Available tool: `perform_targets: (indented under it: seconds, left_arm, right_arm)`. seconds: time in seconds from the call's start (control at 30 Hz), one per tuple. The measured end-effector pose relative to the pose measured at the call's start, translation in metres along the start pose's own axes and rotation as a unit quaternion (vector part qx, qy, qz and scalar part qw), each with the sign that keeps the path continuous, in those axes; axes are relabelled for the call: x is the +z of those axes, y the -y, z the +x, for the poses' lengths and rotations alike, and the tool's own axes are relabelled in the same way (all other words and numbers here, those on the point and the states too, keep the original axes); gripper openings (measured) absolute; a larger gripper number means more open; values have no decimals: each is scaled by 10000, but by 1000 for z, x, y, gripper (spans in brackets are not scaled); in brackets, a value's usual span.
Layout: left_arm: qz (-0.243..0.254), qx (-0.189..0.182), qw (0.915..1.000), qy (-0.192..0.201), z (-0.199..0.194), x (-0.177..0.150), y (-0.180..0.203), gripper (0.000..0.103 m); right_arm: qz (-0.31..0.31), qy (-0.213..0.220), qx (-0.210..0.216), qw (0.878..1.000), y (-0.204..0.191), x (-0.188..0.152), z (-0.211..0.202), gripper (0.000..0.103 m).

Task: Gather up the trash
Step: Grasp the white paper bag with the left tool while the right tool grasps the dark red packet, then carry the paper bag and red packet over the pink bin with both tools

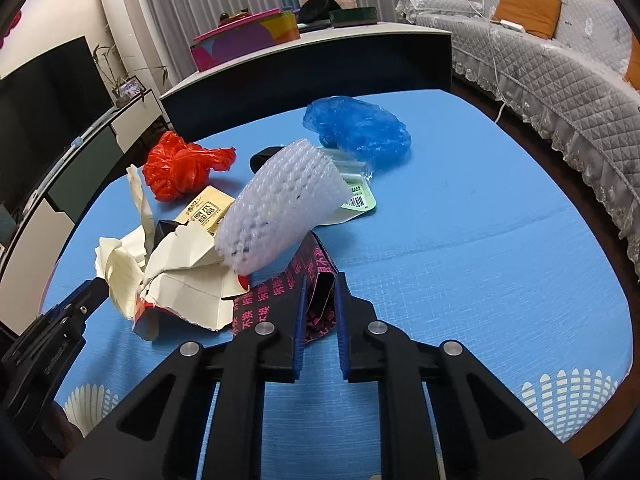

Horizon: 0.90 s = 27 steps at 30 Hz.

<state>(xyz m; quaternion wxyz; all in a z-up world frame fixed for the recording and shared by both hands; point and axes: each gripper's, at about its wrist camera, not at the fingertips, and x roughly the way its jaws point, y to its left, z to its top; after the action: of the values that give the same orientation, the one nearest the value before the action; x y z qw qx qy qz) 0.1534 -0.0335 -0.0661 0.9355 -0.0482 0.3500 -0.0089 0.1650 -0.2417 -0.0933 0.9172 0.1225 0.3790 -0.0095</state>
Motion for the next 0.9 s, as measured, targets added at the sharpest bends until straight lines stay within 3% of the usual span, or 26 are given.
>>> perform_targets:
  seconds: [0.07,0.3,0.53,0.6,0.63,0.67,0.83,0.9]
  left_arm:
    - [-42,-12,10000,-83,0,-2,-1,0]
    - [-15,150,9998,154,-15,3,-8,0]
    - [17,51,9996,270,-26,4,-10,1]
    - [61,41,9998,168,-19,1,-7,18]
    - [77,129,9998,165,-18,-1,-7,41]
    - [71,191,9996,197,-17,-2,-6,49]
    - [136,306,9994,-5,5,-3,-1,47]
    - [65,320,9993,-179,17,-4,-2,32]
  right_arm:
    - [0,51,15,10000,0,0,-3,11]
    - [-84,392,20,9992,-6,2,-23,8]
    - [-162,671,53,9976,-12,4,-45,8]
    - [-175,708,37,9973,-13,3,-49,8]
    - [-181,713,39,9973,-13,1,-51,8]
    - [-192,715,38,9972,-13,0,-53,8]
    - [-287,803,8,9964,-13,-2,-59,8]
    - [-297,837,17,9960,-12,-2,-62,8]
